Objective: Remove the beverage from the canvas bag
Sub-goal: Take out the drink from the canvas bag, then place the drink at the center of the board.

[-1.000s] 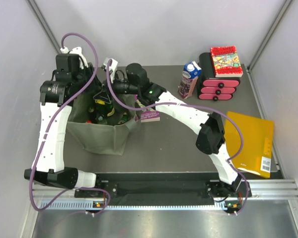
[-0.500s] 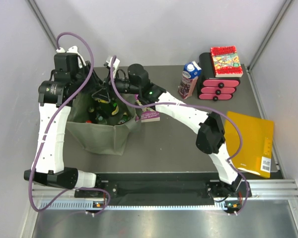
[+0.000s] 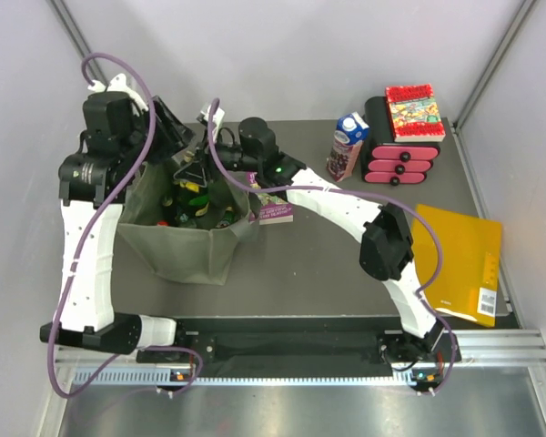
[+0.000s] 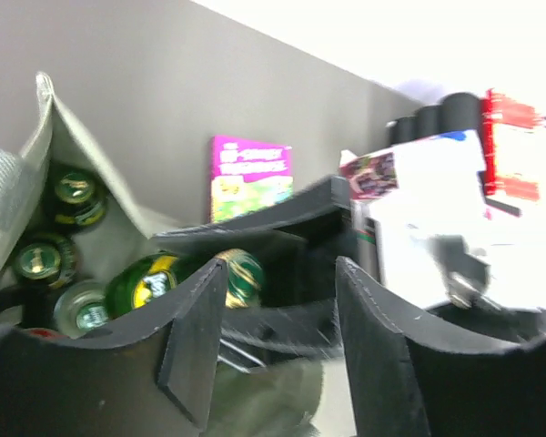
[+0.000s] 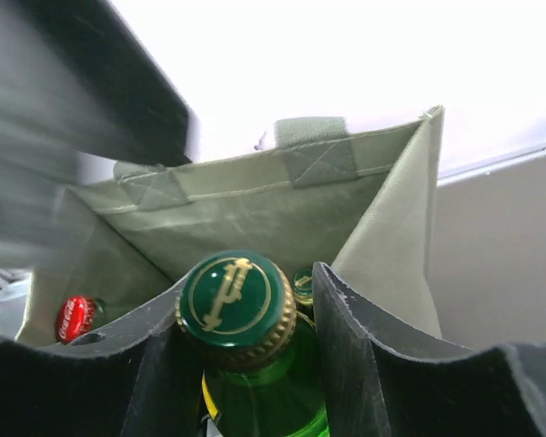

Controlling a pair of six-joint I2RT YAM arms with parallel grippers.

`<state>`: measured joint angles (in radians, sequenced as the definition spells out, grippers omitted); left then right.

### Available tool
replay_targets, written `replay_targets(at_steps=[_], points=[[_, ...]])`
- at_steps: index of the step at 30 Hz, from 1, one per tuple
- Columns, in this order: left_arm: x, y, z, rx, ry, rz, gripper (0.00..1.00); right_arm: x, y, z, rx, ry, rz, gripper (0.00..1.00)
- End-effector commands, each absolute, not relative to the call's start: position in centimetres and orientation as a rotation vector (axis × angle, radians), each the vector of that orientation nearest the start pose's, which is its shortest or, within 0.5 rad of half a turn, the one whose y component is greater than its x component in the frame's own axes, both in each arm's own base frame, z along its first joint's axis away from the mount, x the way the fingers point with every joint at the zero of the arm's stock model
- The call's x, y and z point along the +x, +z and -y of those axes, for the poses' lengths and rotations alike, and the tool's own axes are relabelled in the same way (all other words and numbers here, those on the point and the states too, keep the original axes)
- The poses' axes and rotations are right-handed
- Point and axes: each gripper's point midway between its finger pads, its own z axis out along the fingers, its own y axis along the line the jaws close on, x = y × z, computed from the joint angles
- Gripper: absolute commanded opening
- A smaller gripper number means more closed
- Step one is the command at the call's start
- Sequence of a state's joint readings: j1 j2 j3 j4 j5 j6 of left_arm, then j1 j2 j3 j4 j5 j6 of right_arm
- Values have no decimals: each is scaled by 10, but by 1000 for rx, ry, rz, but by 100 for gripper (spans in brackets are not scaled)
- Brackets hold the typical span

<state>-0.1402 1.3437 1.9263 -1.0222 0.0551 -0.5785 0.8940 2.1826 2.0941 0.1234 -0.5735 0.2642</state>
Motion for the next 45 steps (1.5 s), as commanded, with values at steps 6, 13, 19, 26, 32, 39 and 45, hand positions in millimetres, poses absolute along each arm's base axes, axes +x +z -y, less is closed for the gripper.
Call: replay_targets(at_steps=[6, 13, 19, 26, 32, 39, 45], points=[[325, 468, 87, -380, -608, -1840, 60, 308, 405, -548, -932, 1390, -1221, 0], [311, 486, 49, -430, -407, -1743, 68, 303, 444, -533, -927, 1409, -1141, 0], [297, 495, 26, -438, -284, -1676, 73, 295, 477, -513, -922, 1408, -1082, 0], [293, 477, 23, -439, -258, -1691, 73, 286, 515, -490, -892, 1425, -1020, 0], [289, 457, 18, -446, -225, -1720, 73, 273, 547, -472, -880, 1435, -958, 0], [284, 441, 12, -463, -182, -1738, 73, 262, 593, -446, -836, 1440, -876, 0], [284, 431, 9, -467, -160, -1751, 73, 259, 624, -418, -797, 1393, -819, 0]])
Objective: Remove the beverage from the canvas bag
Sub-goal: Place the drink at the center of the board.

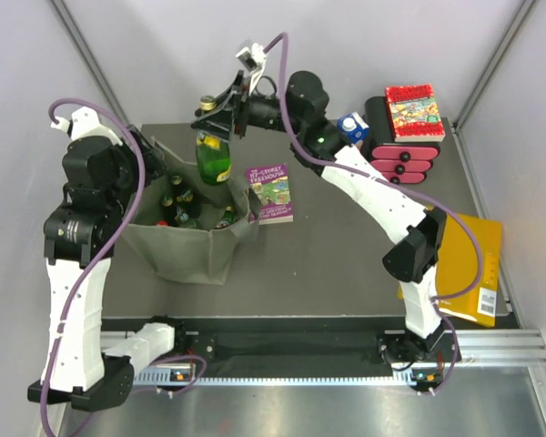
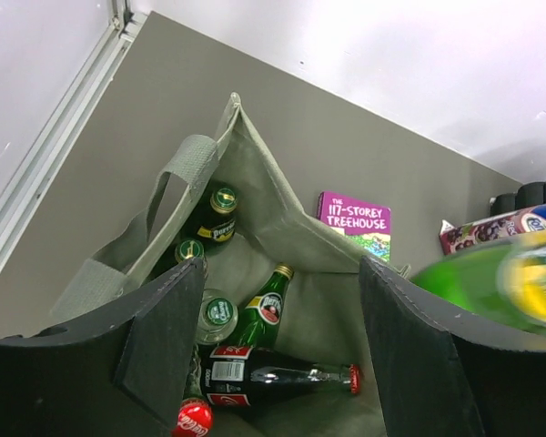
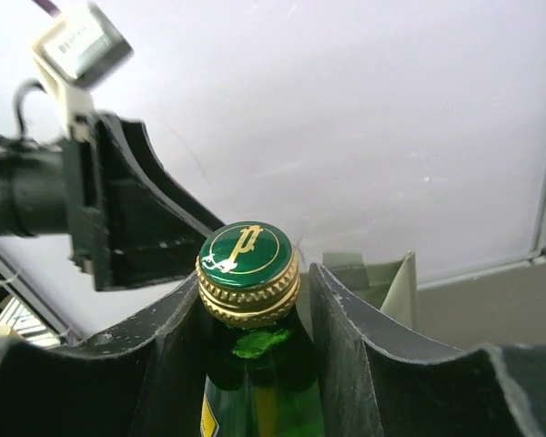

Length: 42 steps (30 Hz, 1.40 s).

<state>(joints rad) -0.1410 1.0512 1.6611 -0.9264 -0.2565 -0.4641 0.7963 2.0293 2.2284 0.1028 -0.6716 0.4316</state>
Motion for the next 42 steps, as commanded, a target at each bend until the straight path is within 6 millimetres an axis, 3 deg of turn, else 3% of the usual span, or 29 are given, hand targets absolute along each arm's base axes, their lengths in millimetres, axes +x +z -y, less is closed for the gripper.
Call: replay_targets(at_steps=[1, 8, 12, 14, 16, 17, 19, 20, 22, 23, 24, 25, 27, 28, 30, 31, 33, 37, 42], points=[[283, 430, 9, -466, -163, -1748, 73, 261, 626, -413, -793, 1376, -824, 0], [288, 417, 13, -466, -176, -1771, 73, 279, 618, -388, -796, 1275, -879, 0], [291, 409, 15, -459, -181, -1788, 73, 291, 602, -371, -799, 1214, -943, 0], [293, 406, 16, -458, -184, -1795, 73, 304, 583, -367, -804, 1177, -1000, 0], [294, 403, 17, -457, -183, -1802, 73, 305, 580, -355, -801, 1139, -1012, 0], [295, 401, 17, -456, -183, -1808, 73, 311, 564, -354, -806, 1123, -1048, 0], [296, 401, 18, -455, -187, -1807, 73, 312, 559, -343, -802, 1098, -1057, 0], [296, 399, 18, -454, -189, -1811, 73, 319, 540, -343, -807, 1080, -1096, 0], [298, 398, 20, -450, -193, -1816, 73, 318, 536, -332, -805, 1031, -1083, 0], [298, 397, 20, -450, -195, -1817, 73, 323, 513, -331, -805, 1027, -1124, 0], [300, 397, 20, -449, -197, -1818, 73, 321, 516, -322, -793, 1001, -1102, 0], [300, 397, 21, -446, -201, -1819, 73, 327, 495, -321, -800, 983, -1141, 0], [301, 396, 22, -443, -204, -1823, 73, 327, 489, -310, -792, 949, -1137, 0], [301, 395, 22, -444, -204, -1825, 73, 332, 469, -308, -794, 935, -1169, 0], [303, 395, 24, -441, -210, -1828, 73, 332, 467, -298, -780, 888, -1150, 0], [303, 394, 24, -440, -211, -1829, 73, 336, 451, -297, -786, 869, -1173, 0], [304, 394, 25, -443, -217, -1829, 73, 340, 443, -290, -776, 838, -1183, 0], [303, 392, 26, -445, -227, -1836, 73, 350, 406, -282, -775, 782, -1231, 0], [303, 392, 28, -447, -236, -1840, 73, 363, 383, -271, -746, 731, -1264, 0]])
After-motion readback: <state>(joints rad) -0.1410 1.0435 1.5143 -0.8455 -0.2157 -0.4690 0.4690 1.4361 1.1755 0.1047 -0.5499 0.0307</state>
